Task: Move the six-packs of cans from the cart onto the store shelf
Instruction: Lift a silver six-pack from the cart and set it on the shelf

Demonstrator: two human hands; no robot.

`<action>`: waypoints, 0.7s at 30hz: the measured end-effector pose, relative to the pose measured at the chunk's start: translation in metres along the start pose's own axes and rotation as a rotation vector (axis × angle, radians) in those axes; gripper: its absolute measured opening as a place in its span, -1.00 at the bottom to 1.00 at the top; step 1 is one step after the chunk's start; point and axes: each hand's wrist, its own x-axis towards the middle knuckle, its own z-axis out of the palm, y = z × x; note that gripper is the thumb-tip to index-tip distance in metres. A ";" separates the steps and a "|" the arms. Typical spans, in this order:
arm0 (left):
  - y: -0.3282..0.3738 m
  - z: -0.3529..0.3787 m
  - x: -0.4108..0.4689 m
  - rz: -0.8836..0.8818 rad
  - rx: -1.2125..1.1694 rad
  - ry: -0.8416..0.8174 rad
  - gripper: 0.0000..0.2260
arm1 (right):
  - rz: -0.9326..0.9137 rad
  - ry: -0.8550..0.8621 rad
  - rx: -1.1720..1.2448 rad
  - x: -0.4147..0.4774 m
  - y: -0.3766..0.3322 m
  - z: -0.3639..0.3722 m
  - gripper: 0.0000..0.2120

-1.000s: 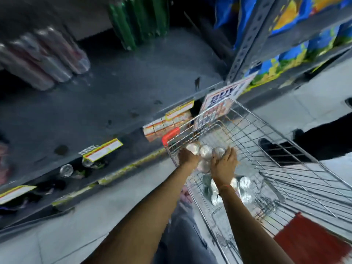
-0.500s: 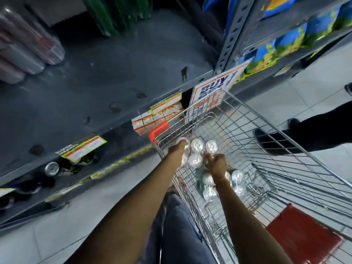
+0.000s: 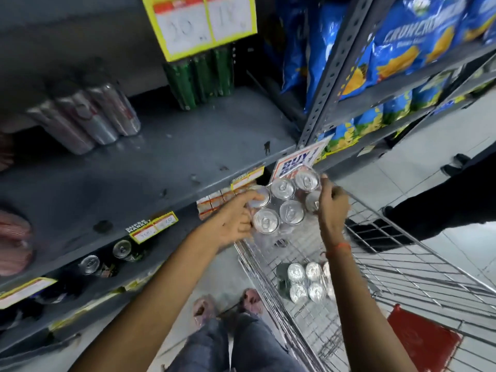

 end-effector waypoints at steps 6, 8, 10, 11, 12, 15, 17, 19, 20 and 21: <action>0.022 -0.043 -0.095 0.299 -0.168 0.062 -0.62 | -0.186 -0.200 0.152 -0.028 -0.101 0.024 -0.69; 0.021 -0.057 -0.117 0.394 -0.261 0.156 -0.70 | -0.225 -0.329 0.145 -0.037 -0.118 0.040 -0.77; 0.018 -0.072 -0.135 0.494 -0.331 0.218 -0.77 | -0.267 -0.436 0.149 -0.049 -0.129 0.061 -0.83; 0.017 -0.081 -0.144 0.532 -0.359 0.249 -0.79 | -0.287 -0.483 0.157 -0.056 -0.134 0.073 -0.85; 0.015 -0.092 -0.150 0.564 -0.384 0.282 -0.80 | -0.307 -0.523 0.164 -0.064 -0.140 0.086 -0.86; 0.008 -0.126 -0.167 0.610 -0.436 0.384 -0.86 | -0.368 -0.619 0.145 -0.088 -0.159 0.126 -0.88; 0.004 -0.147 -0.172 0.628 -0.462 0.439 -0.88 | -0.378 -0.669 0.120 -0.103 -0.170 0.153 -0.88; -0.001 -0.166 -0.175 0.632 -0.488 0.494 -0.87 | -0.357 -0.726 0.089 -0.117 -0.176 0.179 -0.86; -0.002 -0.174 -0.174 0.632 -0.504 0.521 -0.86 | -0.347 -0.763 0.075 -0.123 -0.177 0.188 -0.85; -0.004 -0.182 -0.173 0.627 -0.518 0.549 -0.87 | -0.336 -0.800 0.063 -0.128 -0.177 0.197 -0.83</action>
